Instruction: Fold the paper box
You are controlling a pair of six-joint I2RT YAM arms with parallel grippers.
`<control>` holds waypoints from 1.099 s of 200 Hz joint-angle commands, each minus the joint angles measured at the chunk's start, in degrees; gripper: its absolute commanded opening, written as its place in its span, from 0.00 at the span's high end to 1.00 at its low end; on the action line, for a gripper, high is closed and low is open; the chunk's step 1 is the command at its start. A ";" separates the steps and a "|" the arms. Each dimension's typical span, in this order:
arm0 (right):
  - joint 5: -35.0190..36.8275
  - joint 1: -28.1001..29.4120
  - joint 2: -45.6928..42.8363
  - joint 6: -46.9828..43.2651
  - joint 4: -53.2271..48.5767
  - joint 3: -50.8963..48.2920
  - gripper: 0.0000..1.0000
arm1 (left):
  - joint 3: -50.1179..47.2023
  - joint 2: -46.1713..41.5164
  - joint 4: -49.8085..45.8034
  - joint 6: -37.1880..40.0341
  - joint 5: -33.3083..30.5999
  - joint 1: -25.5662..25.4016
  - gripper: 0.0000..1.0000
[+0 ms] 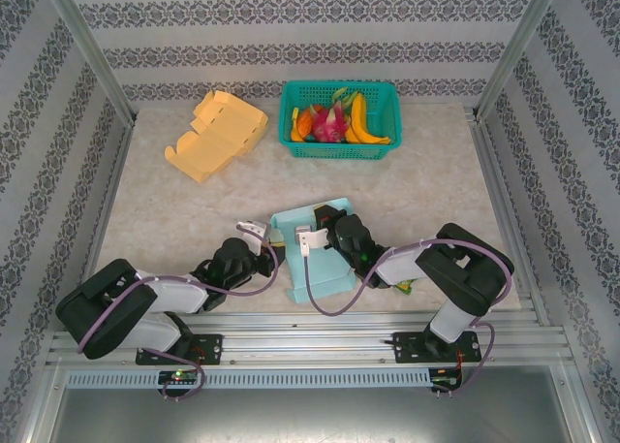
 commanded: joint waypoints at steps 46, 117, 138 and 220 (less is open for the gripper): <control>-3.35 1.26 -0.72 1.35 1.01 -0.58 1.00 | -3.41 -23.30 -12.11 0.64 -0.28 -1.39 0.48; -5.03 0.98 -2.23 2.60 0.10 -1.09 1.00 | -5.92 -25.68 -14.06 -7.11 7.78 8.73 0.42; -5.39 0.98 -2.64 2.95 -0.18 -1.22 1.00 | -6.74 -19.91 -6.12 -6.91 13.21 10.04 0.38; -5.63 0.81 -2.60 3.31 -0.53 -1.39 1.00 | -7.33 -20.14 -5.12 -5.40 12.32 9.94 0.40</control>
